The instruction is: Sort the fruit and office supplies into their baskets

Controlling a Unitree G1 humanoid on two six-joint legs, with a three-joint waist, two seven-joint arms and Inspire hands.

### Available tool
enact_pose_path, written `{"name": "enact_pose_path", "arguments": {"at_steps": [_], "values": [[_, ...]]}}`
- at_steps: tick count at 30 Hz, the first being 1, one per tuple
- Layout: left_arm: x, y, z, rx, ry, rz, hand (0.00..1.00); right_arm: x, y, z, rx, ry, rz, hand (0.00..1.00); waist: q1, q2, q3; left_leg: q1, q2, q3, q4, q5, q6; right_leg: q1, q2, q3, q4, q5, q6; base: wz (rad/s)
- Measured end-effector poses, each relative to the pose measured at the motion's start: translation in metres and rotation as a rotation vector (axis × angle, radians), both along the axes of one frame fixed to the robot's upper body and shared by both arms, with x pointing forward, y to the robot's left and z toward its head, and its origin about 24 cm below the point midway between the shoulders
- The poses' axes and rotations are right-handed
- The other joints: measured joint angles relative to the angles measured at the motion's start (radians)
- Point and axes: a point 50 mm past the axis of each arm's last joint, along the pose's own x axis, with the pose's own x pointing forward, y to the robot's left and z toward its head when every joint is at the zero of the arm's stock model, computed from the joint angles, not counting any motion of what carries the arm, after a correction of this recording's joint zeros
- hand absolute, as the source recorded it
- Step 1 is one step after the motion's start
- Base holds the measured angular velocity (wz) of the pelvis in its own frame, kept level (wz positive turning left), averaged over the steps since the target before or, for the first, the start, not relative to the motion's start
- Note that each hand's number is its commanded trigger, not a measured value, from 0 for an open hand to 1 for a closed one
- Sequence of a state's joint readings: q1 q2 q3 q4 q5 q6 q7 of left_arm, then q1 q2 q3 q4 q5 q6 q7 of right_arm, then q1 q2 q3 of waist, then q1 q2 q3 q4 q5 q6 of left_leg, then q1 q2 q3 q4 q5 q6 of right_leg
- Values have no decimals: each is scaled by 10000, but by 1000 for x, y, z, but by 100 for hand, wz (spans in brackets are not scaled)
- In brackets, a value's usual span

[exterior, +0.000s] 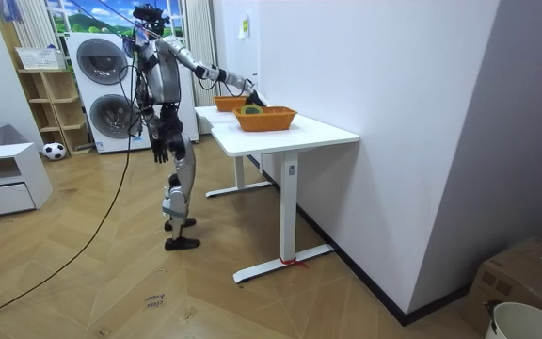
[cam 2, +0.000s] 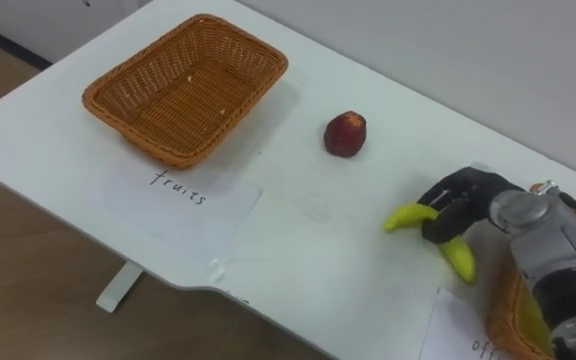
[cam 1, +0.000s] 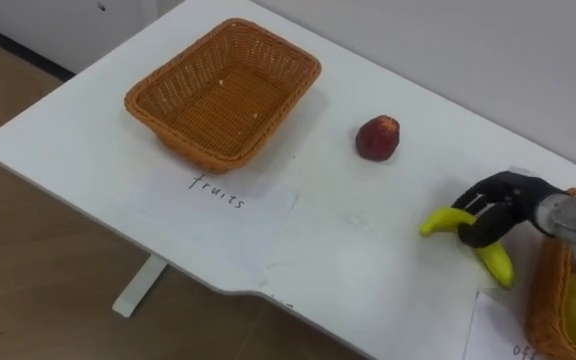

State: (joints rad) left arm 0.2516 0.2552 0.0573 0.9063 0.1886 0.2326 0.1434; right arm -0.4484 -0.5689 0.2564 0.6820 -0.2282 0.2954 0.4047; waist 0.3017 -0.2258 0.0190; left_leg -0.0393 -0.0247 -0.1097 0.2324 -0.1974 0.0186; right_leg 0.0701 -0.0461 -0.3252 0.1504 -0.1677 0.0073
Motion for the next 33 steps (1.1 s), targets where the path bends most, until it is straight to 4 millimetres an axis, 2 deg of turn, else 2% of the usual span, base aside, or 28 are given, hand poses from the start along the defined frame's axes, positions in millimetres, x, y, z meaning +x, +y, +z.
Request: {"name": "enact_pose_path", "arguments": {"at_steps": [7, 13, 16, 18, 21, 25, 27, 33], "values": [[6, -1, -1, -13, -209, 62, 0, 12, 31, 17, 478, -782, 1281, 100, -207, 141, 99, -20, 42, 275, -4, -3, 0, -77, 14, 164, 0, 2, -3, -9], [6, -5, -2, 22, -286, 177, 0, 11, 47, 30, 634, -1495, 1974, 100, -311, 224, 21, -19, 95, 436, 20, -2, -1, -148, 35, 232, 12, 27, -40, -7], [9, -11, -3, -142, -480, 174, 0, 12, 52, 34, 638, -1860, 2116, 100, -390, 366, -38, -5, 90, 450, 17, -1, -1, -141, 20, 235, 12, 27, -40, 0], [10, -13, -3, -203, -501, 184, 0, 13, 56, 37, 710, -2149, 2123, 100, -489, 479, -129, 28, 101, 468, -11, 3, -2, -133, 15, 247, 13, 27, -39, 0], [8, -13, -3, -189, -466, 208, 0, 15, 55, 43, 778, -2640, 1980, 100, -547, 573, -128, 212, 114, 501, -85, 5, -2, 14, 20, 258, 7, 26, -38, -4], [4, -14, -4, -215, -388, 225, 0, 17, 53, 53, 832, -3270, 1712, 100, -610, 586, -126, 343, 115, 498, -116, 3, -3, 139, 29, 261, 8, 26, -39, 0], [5, -15, -4, -238, -413, 222, 0, 19, 60, 62, 819, -3713, 1943, 100, -730, 585, -125, 337, 113, 499, -124, 2, -3, 132, 30, 255, 9, 26, -39, 0], [9, -16, -3, -89, -683, 198, 0, 22, 74, 77, 926, -4617, 2246, 100, -742, 639, -97, 384, 113, 520, -193, 3, -2, 152, 18, 266, 17, 27, -39, 0]]}}
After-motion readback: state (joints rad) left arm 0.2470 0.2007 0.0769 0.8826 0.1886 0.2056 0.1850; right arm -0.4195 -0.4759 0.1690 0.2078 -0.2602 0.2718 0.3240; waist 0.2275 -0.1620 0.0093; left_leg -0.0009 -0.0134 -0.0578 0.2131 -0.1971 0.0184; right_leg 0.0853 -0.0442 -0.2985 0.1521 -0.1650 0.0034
